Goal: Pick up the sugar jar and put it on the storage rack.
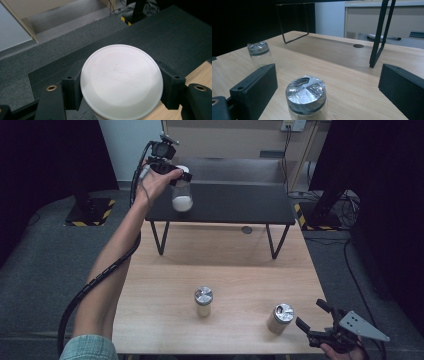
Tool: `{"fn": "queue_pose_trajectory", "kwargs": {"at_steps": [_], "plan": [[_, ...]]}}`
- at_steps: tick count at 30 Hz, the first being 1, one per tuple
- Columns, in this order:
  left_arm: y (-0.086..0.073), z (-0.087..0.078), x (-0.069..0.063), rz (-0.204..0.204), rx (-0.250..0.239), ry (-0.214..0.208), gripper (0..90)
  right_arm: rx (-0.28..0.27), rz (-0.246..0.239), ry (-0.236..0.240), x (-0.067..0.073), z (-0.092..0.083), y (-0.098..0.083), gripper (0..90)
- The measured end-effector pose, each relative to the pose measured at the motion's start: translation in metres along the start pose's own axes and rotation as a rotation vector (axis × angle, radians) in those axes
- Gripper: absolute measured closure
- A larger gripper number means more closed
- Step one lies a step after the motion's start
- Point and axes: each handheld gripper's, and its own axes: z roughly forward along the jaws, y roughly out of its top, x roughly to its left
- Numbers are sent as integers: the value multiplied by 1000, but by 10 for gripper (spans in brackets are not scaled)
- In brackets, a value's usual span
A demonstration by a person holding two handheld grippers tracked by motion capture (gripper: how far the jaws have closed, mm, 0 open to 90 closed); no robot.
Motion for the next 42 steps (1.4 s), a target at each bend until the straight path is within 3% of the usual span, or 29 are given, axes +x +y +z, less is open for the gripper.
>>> {"fn": "queue_pose_trajectory", "kwargs": {"at_steps": [12, 23, 39, 42], "plan": [[7, 15, 0, -3, 3, 13, 326, -3, 5, 2, -1, 0, -1, 31], [1, 20, 9, -43, 7, 22, 326, -1, 8, 0, -1, 0, -1, 32], [-6, 22, 8, -19, -15, 26, 322, 1, 6, 1, -1, 0, -1, 32], [-6, 23, 5, -22, -19, 33, 148, 0, 7, 1, -1, 0, -1, 32]]}}
